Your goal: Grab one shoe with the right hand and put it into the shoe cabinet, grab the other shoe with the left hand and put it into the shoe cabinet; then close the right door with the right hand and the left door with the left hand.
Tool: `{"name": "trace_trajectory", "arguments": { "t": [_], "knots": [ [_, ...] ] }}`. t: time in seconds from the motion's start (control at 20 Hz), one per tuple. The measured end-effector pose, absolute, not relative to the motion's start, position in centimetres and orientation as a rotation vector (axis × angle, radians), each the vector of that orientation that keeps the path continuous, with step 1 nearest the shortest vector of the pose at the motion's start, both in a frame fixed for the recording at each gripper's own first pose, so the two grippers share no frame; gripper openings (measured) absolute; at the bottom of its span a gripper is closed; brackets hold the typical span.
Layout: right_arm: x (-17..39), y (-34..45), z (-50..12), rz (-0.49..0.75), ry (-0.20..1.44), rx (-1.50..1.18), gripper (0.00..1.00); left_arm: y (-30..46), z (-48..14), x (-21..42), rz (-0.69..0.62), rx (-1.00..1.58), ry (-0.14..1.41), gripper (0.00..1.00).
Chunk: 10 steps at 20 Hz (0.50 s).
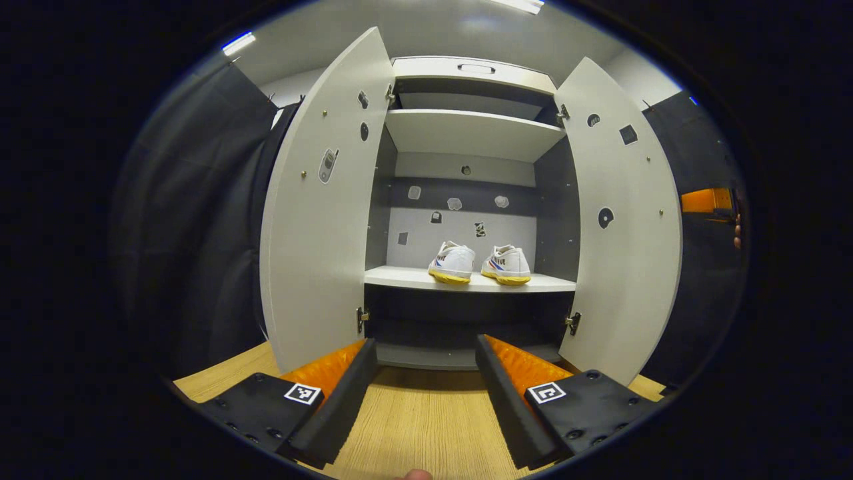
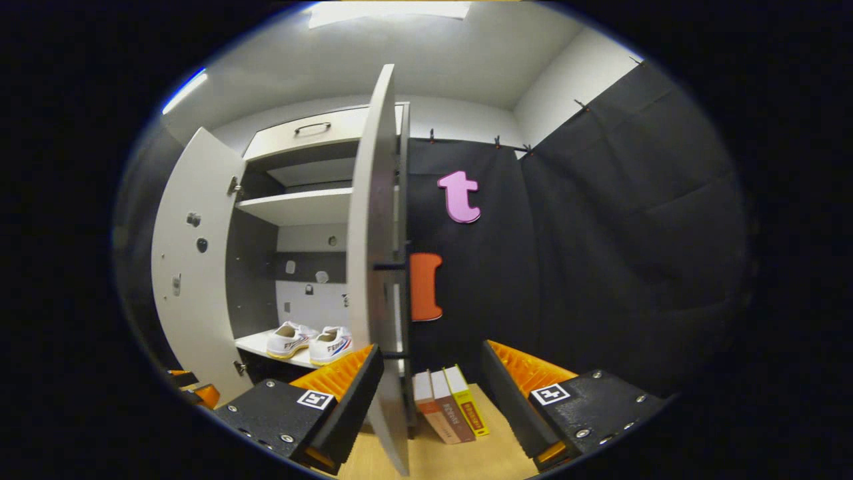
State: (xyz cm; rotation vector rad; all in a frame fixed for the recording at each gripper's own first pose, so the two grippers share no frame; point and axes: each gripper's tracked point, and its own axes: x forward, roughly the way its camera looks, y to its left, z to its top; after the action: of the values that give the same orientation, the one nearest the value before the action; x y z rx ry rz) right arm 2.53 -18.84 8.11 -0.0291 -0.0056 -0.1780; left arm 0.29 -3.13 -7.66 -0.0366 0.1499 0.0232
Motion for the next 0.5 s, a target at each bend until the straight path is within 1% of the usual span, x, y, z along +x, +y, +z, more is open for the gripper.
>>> {"name": "trace_trajectory", "arguments": {
  "t": [0.2, 0.5],
  "knots": [
    [5.5, -23.4, 11.1, -0.233, -0.038, -0.071, 0.92, -3.4, -7.9, 0.0, 0.021, -0.035, 0.157, 0.97],
    [10.0, -23.6, 10.8, -0.158, -0.022, -0.005, 0.92, -3.0, -8.4, -0.2, 0.035, -0.021, 0.175, 0.97]
  ]
}}
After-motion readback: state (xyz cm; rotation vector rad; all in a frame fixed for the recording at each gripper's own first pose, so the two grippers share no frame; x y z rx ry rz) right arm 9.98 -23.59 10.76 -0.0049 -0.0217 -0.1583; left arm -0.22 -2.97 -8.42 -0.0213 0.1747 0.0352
